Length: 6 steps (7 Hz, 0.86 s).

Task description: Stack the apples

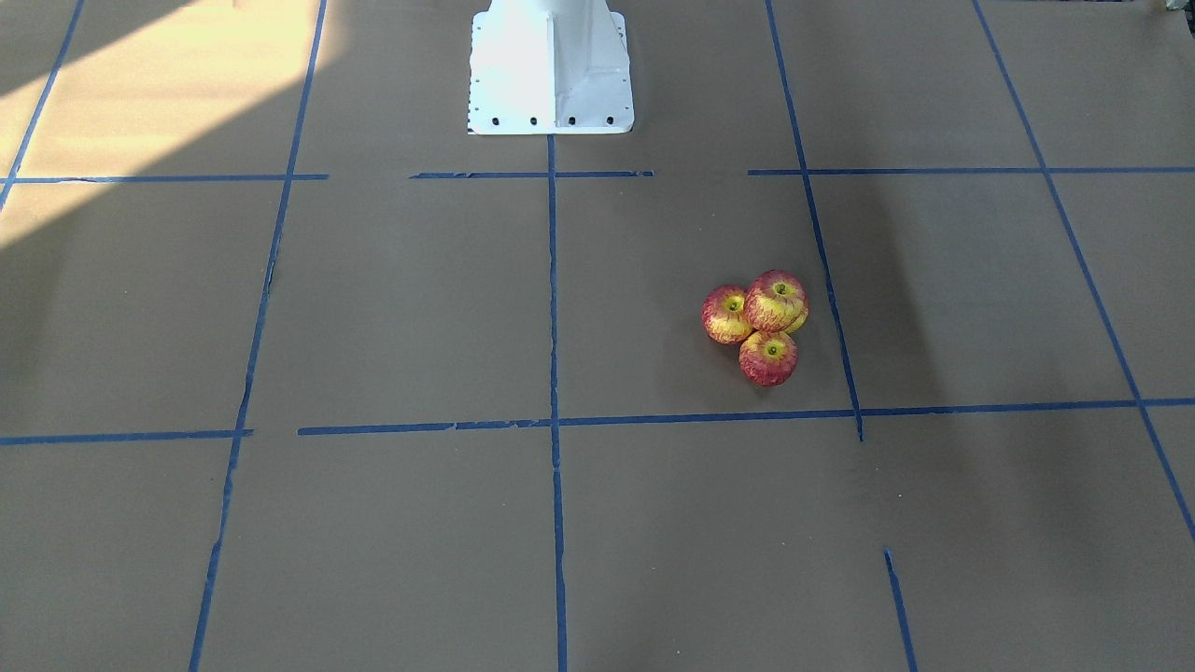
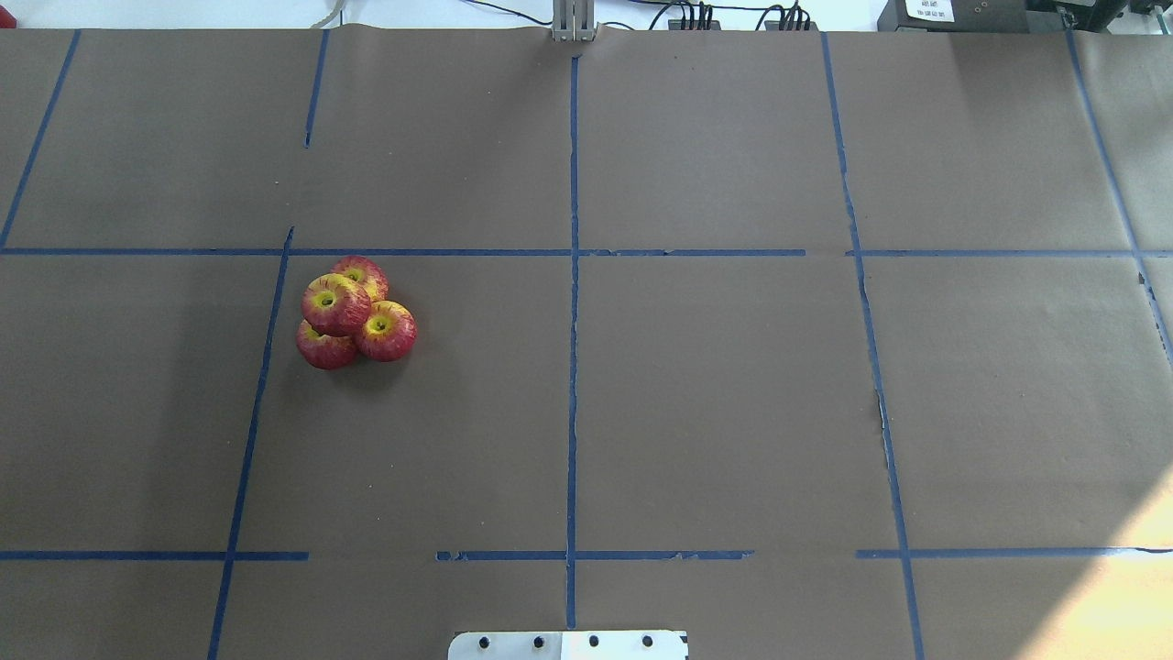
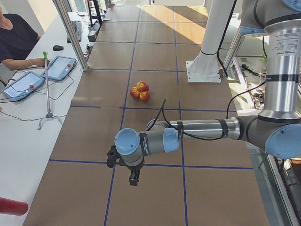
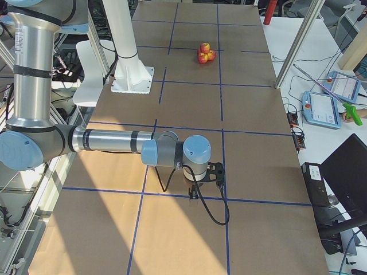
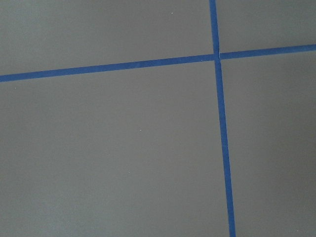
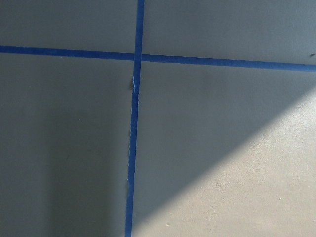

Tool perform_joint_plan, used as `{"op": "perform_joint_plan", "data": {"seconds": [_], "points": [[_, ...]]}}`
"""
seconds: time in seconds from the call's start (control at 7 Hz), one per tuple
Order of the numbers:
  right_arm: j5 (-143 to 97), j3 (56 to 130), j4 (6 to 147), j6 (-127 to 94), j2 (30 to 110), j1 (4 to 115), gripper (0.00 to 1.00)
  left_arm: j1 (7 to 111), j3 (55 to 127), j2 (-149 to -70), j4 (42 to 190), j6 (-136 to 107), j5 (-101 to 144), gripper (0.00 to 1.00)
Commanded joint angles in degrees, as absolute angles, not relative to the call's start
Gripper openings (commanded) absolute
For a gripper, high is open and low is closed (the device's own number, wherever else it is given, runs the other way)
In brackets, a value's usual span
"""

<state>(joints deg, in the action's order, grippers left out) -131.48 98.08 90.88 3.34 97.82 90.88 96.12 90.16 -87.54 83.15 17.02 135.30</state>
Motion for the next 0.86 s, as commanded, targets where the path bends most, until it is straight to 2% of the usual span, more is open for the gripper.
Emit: {"op": "perform_joint_plan", "data": {"seconds": [0.0,0.71], "points": [[-131.5,98.1,90.9,3.3,97.8,90.9,1.0,96.2,89.9,-87.4,83.1,17.1,135.3,1.0],[-131.5,98.1,90.8,3.3,97.8,90.9,1.0,96.2,89.9,-87.8,83.1,17.1,131.8,1.0]]}}
